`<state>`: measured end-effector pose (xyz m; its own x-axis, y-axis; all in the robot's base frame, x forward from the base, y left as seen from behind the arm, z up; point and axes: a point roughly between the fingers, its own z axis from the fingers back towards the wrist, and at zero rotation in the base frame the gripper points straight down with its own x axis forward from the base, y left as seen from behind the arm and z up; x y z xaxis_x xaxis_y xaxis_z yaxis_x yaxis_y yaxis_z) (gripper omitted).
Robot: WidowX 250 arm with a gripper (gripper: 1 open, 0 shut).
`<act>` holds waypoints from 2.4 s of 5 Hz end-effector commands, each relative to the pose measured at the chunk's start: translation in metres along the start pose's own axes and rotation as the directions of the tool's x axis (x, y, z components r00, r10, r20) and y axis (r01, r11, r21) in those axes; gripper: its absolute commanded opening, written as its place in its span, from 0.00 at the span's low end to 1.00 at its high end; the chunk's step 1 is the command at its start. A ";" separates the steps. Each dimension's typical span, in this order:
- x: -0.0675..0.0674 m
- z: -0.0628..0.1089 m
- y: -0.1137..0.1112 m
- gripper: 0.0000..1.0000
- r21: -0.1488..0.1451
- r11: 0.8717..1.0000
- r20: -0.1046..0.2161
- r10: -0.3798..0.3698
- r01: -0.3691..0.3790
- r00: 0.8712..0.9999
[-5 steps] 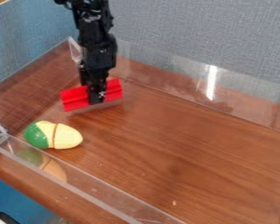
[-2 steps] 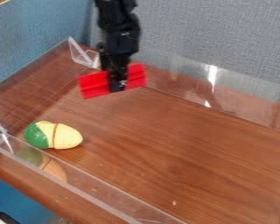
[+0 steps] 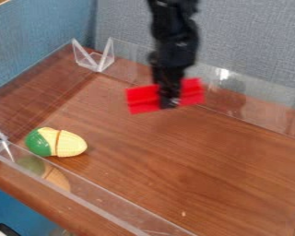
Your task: Put the red object to the right side of the table
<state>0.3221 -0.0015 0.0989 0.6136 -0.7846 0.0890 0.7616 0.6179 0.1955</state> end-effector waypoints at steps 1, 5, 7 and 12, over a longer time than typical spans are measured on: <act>0.027 0.015 -0.014 0.00 0.042 0.998 0.067 -0.054 0.051 0.996; 0.053 -0.048 -0.064 0.00 -0.040 0.986 0.102 -0.155 0.160 0.983; 0.053 -0.060 -0.052 0.00 -0.047 0.987 0.090 -0.150 0.155 0.985; 0.042 -0.079 -0.064 0.00 -0.112 0.982 0.094 -0.141 0.151 0.986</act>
<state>0.3230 -0.0745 0.0200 0.4629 -0.8698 0.1708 0.8666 0.4846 0.1191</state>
